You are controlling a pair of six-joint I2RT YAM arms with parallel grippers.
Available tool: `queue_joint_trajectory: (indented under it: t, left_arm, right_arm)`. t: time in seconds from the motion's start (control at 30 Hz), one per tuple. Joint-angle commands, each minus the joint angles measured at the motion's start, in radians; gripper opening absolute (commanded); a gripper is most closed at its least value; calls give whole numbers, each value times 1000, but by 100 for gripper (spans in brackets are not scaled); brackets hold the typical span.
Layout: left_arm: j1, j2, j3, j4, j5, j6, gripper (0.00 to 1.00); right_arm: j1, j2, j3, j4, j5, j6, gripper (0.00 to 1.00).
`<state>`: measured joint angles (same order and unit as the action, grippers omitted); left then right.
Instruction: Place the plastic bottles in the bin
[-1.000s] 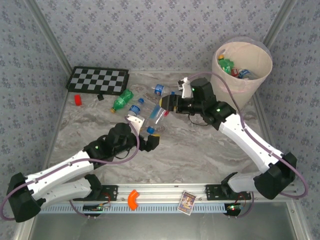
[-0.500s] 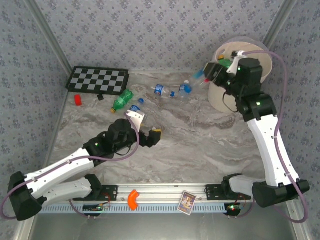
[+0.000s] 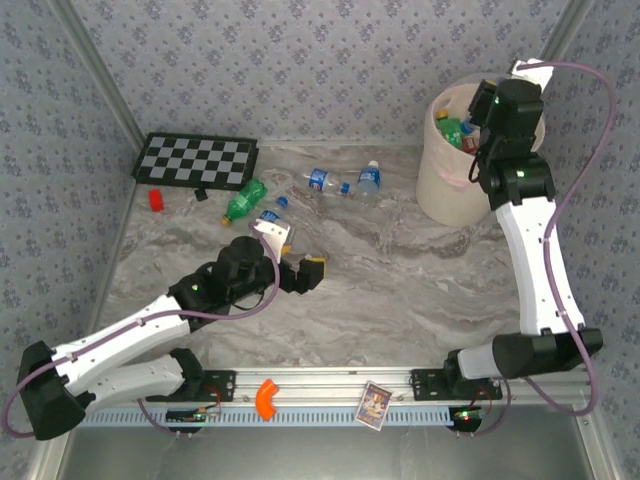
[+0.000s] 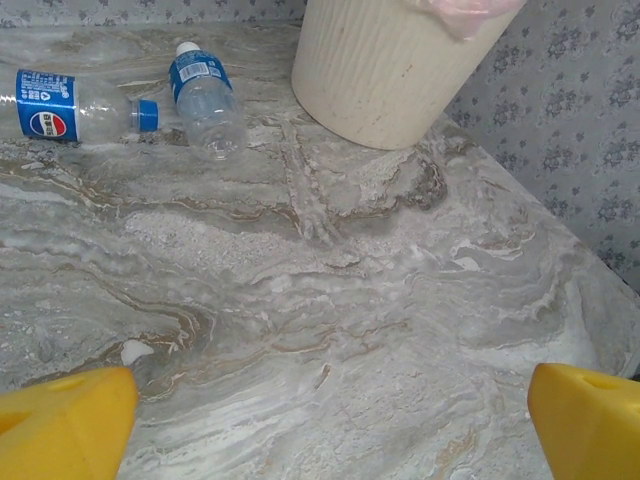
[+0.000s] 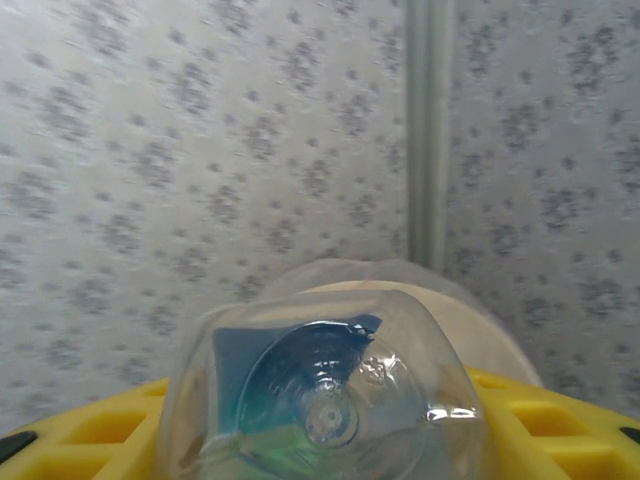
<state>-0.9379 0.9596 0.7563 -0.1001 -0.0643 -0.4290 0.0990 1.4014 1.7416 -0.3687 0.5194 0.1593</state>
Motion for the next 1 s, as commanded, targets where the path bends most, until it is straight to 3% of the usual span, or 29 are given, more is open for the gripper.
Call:
queue_joint_trajectory:
  t: [0.0,0.13,0.4,0.47,0.6,0.97]
  left_arm:
    - [3,-26,-9,33,5,-13,100]
    - [4,-47,-15,21,-14,-1,100]
    - [4,-49,-18,20,-15,-3,100]
    - [5,-51,-21,19,-14,-4,100]
    - [6,-53,-23,16,-22,-2,100]
    - [8,7,-3,13,-35,-17,100]
  right_arm:
    - [-68,27,16,49,94,-61,56]
    - [-146,76,31,32,61,-50,56]
    - [-211,177,95,-54,42,-39,56]
    - [-217,196,114,-82,45,-41,64]
    - [-205,188,116,-104,43,-38,100]
    - [-68,47,16,-116,-7,17,100]
